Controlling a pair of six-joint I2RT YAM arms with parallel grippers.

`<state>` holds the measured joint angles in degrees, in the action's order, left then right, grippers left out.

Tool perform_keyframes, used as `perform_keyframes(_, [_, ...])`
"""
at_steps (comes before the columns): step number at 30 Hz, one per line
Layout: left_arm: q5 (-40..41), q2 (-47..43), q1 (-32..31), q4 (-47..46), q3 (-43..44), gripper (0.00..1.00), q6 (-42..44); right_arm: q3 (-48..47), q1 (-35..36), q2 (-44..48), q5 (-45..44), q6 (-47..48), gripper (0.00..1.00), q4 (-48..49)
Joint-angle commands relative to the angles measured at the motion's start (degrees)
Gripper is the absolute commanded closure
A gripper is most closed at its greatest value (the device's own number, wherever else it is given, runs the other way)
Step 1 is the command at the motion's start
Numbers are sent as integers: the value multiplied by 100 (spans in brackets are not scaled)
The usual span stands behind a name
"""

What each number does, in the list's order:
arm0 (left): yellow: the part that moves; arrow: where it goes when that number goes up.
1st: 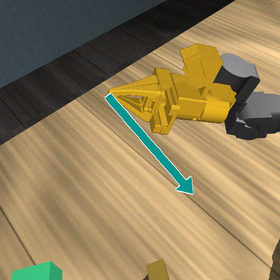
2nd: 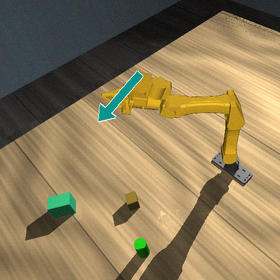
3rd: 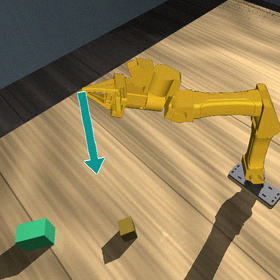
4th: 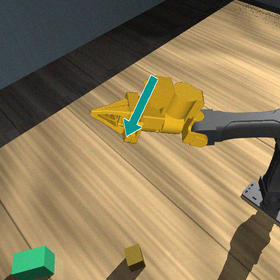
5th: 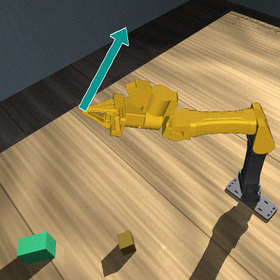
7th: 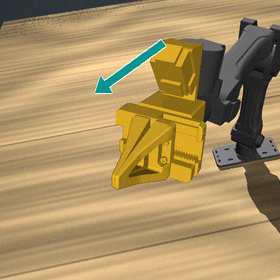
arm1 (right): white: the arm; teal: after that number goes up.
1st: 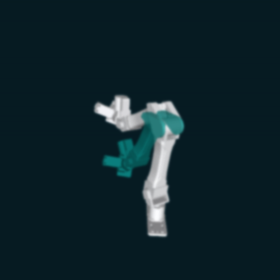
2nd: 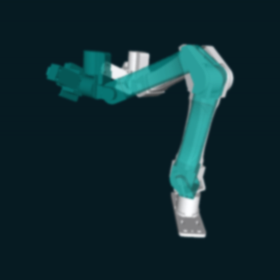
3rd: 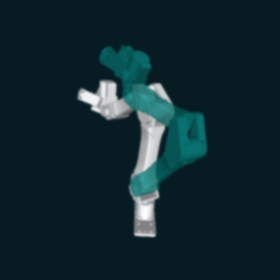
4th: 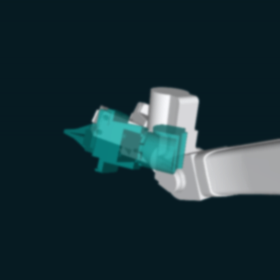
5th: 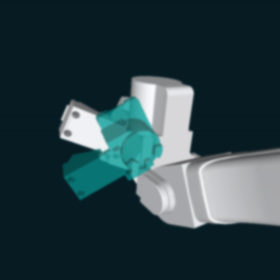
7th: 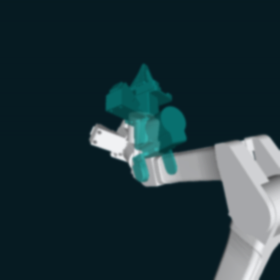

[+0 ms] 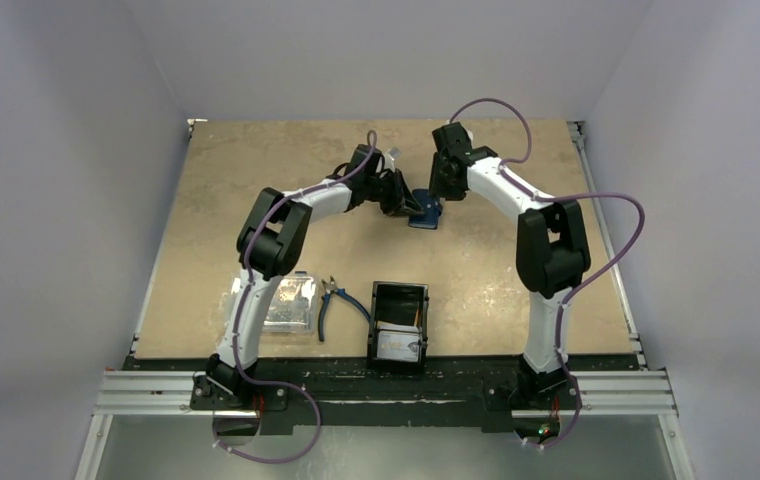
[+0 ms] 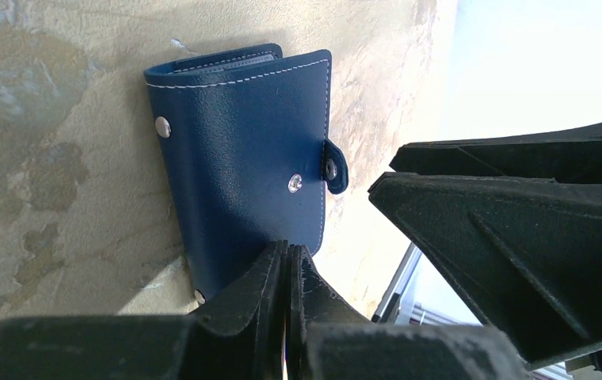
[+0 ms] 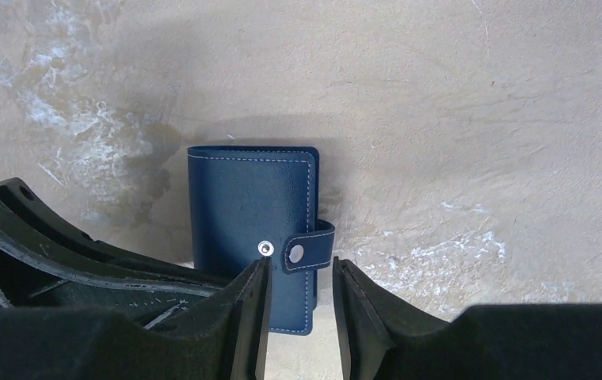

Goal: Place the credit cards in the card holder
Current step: Close the card holder at the center of the board.

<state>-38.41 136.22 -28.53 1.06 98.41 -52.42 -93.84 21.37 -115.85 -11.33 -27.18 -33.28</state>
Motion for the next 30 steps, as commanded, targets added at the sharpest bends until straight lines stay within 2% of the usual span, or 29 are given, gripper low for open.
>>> perform_keyframes(1, [360, 104, -21, 410, 143, 100, 308, -282, 46, -26, -196, 143, 59, -160])
perform_keyframes(10, [361, 167, -38, 446, 126, 100, 338, -655, 146, -350, -12, 292, 58, -319])
perform_keyframes(17, [353, 176, -47, 450, 127, 100, 350, -644, 173, -413, -132, 275, 65, -359])
perform_keyframes(30, [335, 176, -56, 426, 121, 100, 344, -540, 174, -470, -301, 214, 65, -426])
